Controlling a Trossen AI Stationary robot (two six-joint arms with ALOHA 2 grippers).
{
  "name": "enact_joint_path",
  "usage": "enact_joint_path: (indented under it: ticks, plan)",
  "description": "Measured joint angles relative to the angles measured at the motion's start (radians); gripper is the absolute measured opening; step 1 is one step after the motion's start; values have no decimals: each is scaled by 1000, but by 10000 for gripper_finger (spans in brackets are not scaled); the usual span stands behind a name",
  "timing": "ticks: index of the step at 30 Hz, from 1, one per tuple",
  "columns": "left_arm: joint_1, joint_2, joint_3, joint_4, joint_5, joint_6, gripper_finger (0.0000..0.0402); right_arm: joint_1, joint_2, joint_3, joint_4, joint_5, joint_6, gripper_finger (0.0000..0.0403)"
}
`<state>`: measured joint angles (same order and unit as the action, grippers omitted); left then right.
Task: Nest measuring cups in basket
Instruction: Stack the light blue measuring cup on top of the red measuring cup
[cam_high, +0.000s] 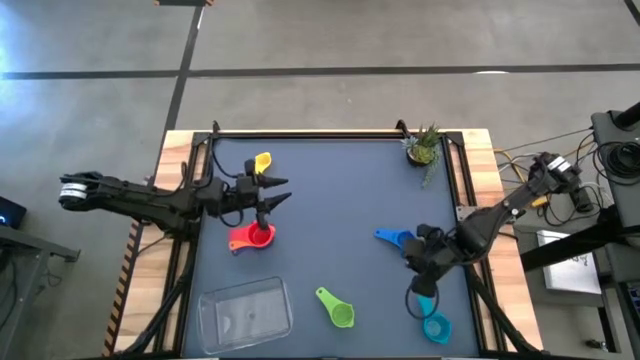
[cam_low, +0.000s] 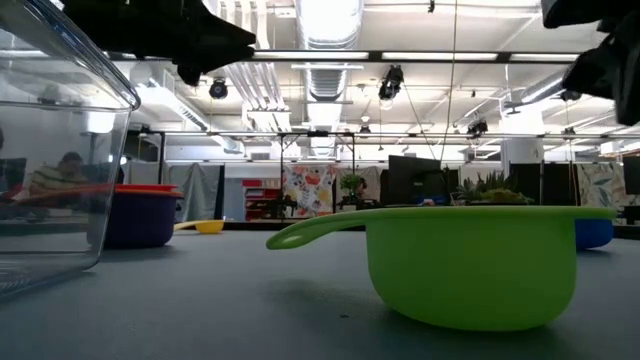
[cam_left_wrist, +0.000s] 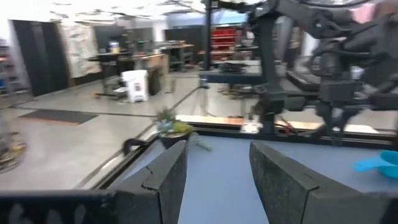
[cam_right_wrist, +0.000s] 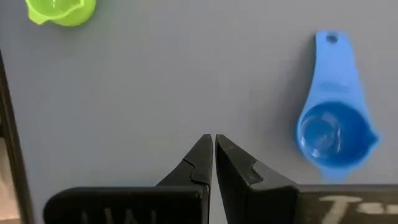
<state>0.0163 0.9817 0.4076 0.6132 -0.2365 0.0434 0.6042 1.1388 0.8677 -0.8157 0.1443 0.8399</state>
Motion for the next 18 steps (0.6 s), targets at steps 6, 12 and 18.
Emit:
enact_joint_path:
  ticks: [6, 12, 18]
  plan:
    - [58, 0, 0, 0, 81, -11, 151, 61, 69, 78, -87, -93, 180, 9]
    - [64, 0, -4, 0, 126, -22, 129, 148, 147, 134, -83, -177, 283, 38]
    - [64, 0, -4, 0, 127, -27, 110, 244, 247, 171, -87, -197, 423, 131]
